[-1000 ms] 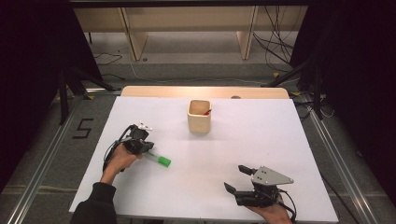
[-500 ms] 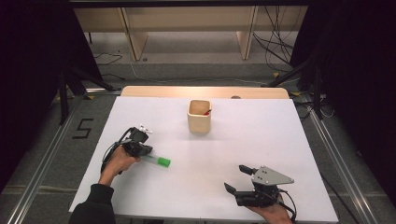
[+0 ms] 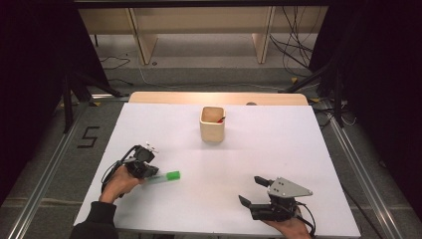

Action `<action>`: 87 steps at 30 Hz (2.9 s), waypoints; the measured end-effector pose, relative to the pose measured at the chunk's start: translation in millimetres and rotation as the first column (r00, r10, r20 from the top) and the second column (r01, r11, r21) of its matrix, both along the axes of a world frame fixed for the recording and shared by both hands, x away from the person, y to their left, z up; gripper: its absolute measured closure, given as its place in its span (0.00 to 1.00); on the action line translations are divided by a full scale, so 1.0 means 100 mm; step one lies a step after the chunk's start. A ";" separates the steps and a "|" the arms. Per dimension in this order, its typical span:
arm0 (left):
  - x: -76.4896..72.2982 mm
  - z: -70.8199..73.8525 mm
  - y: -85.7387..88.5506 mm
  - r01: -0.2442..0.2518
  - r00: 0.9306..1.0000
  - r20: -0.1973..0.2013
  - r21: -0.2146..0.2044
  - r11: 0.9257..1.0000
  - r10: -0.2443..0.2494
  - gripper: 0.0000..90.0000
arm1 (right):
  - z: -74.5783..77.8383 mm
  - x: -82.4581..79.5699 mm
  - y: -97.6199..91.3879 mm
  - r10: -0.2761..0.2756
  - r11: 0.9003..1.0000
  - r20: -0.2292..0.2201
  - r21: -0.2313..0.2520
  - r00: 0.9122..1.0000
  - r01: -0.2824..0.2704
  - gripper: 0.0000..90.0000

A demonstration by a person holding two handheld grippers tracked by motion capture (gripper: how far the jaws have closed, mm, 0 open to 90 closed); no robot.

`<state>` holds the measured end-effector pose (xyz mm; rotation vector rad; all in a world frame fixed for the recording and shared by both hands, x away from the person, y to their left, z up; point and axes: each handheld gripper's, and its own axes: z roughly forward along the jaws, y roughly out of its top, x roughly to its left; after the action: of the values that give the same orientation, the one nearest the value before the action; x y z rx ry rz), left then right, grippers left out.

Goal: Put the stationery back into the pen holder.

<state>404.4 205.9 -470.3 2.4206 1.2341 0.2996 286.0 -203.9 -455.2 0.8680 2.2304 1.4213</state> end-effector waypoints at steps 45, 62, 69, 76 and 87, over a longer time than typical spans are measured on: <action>-0.30 0.15 -0.21 0.119 0.991 -0.068 0.017 0.993 -0.118 0.29 | 0.00 0.00 0.01 0.001 1.000 0.000 -0.002 1.000 -0.001 0.24; -0.28 0.06 -0.32 0.158 0.982 -0.109 0.055 0.986 -0.152 0.57 | 0.00 0.01 0.02 0.002 1.000 -0.001 -0.004 1.000 -0.002 0.24; -0.24 0.06 -0.34 0.170 0.980 -0.117 0.059 0.984 -0.162 0.60 | 0.00 0.01 0.02 0.005 1.000 -0.004 -0.002 1.000 -0.005 0.24; -0.20 0.06 -0.41 0.184 0.976 -0.129 0.075 0.980 -0.173 0.66 | 0.00 0.02 0.01 0.002 1.000 -0.008 0.001 1.000 -0.002 0.24; -0.19 0.07 -0.45 0.198 0.973 -0.137 0.097 0.975 -0.184 0.73 | -0.01 0.02 0.02 0.006 1.000 -0.008 -0.007 1.000 -0.006 0.24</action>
<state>385.5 161.0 -463.4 2.6666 1.0487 0.1614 287.6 -202.2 -455.9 0.8669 2.2449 1.4146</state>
